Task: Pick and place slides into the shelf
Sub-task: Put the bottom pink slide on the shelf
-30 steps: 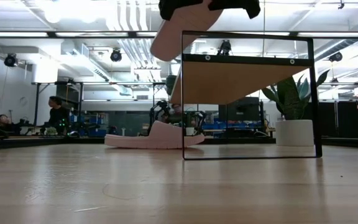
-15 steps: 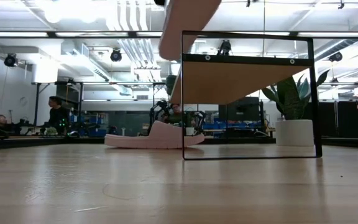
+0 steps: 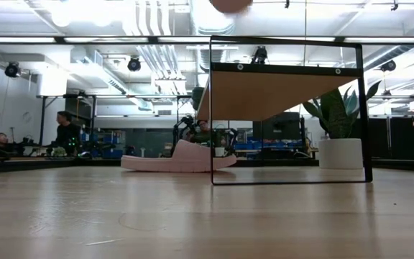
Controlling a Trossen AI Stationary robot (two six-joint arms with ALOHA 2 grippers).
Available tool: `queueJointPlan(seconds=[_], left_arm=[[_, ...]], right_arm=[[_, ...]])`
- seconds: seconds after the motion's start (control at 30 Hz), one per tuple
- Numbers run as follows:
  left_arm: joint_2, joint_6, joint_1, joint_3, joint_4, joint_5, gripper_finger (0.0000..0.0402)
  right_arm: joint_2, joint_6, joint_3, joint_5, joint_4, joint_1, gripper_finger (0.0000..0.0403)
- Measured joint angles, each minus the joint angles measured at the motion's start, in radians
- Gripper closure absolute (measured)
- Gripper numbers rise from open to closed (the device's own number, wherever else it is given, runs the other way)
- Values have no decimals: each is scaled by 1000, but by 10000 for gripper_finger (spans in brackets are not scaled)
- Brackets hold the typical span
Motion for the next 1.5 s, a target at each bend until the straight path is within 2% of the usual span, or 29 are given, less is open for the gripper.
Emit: queueJointPlan(seconds=[0.07, 0.1, 0.2, 0.27, 0.47, 0.7, 0.97, 1.1, 1.4, 1.5], left_arm=[[-13, 28, 3, -20, 38, 146, 379], [-13, 45, 3, -30, 61, 213, 379], [3, 80, 1, -50, 105, 355, 379], [20, 86, 1, -50, 121, 379, 379], [101, 87, 2, -41, 208, 363, 379], [101, 90, 2, -26, 221, 317, 375], [97, 95, 2, -26, 224, 313, 379], [97, 96, 2, -26, 225, 312, 379], [97, 176, 2, -26, 229, 312, 379], [97, 184, 3, -26, 231, 249, 379]], right_arm=[[-32, 19, -4, -153, -87, -3, 294], [-41, 18, -8, -186, -108, -3, 294], [-51, -9, -27, -188, -99, -3, 294], [-31, -63, -39, -150, -85, -3, 294], [71, -185, -56, 98, -83, -11, 294], [153, -188, -32, 97, -77, -8, 256], [214, -240, -13, 209, -79, -46, 194], [231, -255, -13, 263, -39, -67, 186], [231, -246, -13, 261, -30, -82, 188], [231, -241, -13, 261, -31, -82, 188]])
